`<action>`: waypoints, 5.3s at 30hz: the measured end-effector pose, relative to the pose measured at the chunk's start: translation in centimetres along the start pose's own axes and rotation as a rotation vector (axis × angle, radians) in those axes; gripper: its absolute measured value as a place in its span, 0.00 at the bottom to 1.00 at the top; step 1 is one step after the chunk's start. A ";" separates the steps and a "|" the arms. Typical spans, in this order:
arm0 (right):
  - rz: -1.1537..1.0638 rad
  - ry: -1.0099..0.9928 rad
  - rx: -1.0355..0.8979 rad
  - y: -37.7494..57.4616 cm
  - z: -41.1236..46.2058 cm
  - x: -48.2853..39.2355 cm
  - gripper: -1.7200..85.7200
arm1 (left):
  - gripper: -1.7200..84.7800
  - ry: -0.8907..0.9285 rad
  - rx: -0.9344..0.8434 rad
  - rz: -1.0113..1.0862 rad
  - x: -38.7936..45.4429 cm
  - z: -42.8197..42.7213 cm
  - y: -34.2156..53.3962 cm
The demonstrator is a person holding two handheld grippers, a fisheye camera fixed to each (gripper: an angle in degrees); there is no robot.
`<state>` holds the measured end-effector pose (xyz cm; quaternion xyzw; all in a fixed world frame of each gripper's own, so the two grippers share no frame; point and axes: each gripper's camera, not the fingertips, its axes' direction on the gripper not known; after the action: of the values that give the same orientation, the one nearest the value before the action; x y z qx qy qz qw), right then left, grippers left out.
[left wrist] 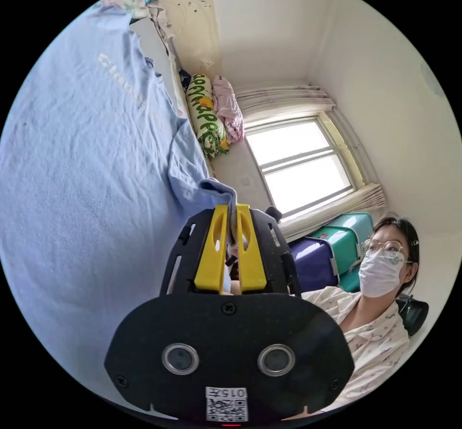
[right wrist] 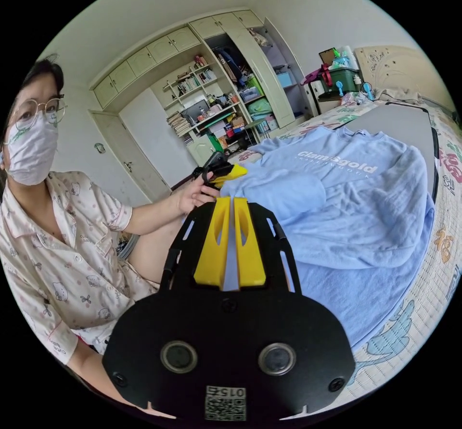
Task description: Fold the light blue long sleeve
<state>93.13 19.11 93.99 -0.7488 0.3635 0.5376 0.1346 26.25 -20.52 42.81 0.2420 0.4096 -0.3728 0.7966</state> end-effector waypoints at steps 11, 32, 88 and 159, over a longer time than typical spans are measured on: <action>0.124 -0.068 0.089 -6.2 -0.5 -2.7 0.01 | 0.03 -0.492 0.156 0.167 22.0 -16.0 1.4; 0.708 0.126 0.474 -12.9 -5.8 -0.4 0.01 | 0.02 -0.895 0.112 0.032 32.2 -34.6 -7.1; 0.841 0.186 0.669 -14.6 -14.2 -20.2 0.01 | 0.02 -0.883 0.295 0.281 66.2 -41.7 -36.5; 1.018 0.278 0.566 -16.6 -17.0 23.2 0.05 | 0.03 -0.882 -0.256 0.305 -12.3 41.5 -50.0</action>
<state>120.30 11.37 76.41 -0.4789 0.8198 0.3138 0.0058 1.48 -74.58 71.70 0.0182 0.0351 -0.2653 0.9634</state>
